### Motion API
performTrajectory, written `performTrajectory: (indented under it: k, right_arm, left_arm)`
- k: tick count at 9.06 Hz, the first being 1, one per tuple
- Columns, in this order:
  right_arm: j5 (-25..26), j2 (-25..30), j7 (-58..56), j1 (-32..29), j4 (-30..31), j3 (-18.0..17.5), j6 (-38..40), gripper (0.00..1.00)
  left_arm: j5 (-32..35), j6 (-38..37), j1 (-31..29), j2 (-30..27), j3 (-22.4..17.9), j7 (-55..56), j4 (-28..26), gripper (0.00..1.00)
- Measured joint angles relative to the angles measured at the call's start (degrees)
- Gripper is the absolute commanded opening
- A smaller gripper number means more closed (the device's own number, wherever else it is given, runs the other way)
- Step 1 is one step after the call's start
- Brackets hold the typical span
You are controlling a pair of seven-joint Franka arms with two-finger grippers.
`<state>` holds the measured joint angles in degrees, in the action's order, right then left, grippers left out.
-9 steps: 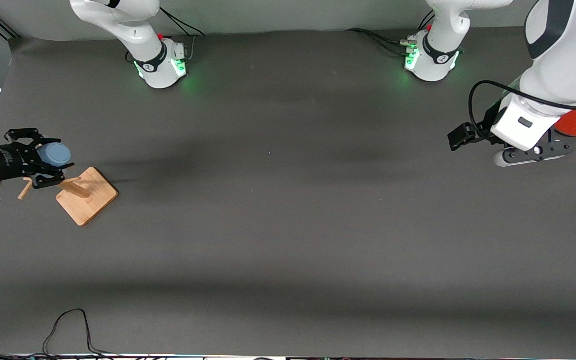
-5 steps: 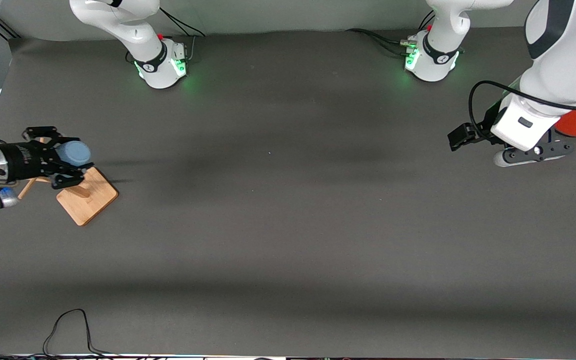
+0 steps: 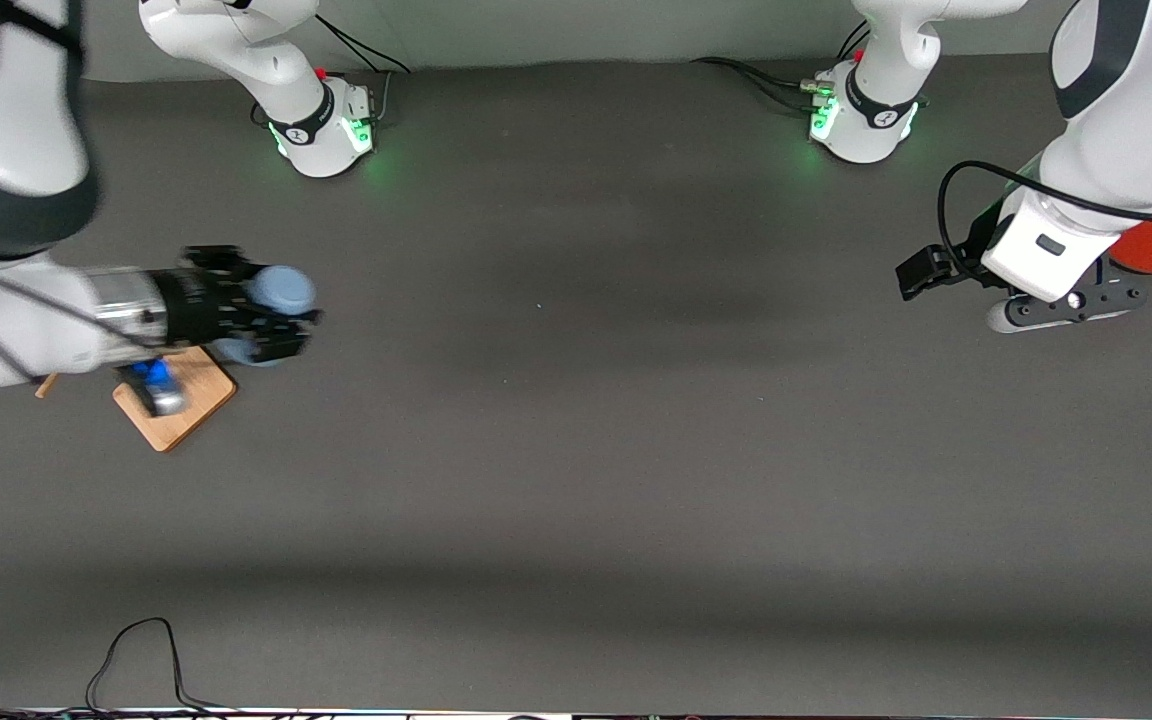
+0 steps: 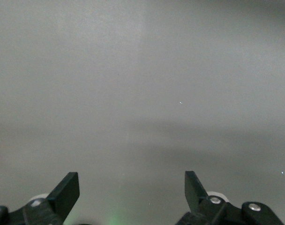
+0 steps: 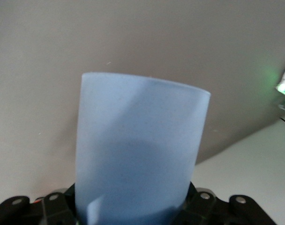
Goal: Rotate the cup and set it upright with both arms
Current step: 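Carry the blue cup to the table middle with the right gripper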
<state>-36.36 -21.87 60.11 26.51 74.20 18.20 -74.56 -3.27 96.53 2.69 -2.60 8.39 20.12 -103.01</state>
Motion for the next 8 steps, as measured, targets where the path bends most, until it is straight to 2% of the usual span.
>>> performTrajectory:
  k: [3, 8]
  right_arm:
    - [-3.5, -4.5, 4.7, 13.4, -0.2, -0.2, -18.7, 0.28]
    - [-4.5, -24.0, 7.5, 26.2, -7.1, -1.7, -48.0, 0.28]
  left_arm:
    - [0.0, -0.2, 0.0, 0.0, 0.0, 0.0, 0.0, 1.0]
    - [0.1, -1.5, 0.0, 0.0, -0.1, 0.0, 0.2, 1.0]
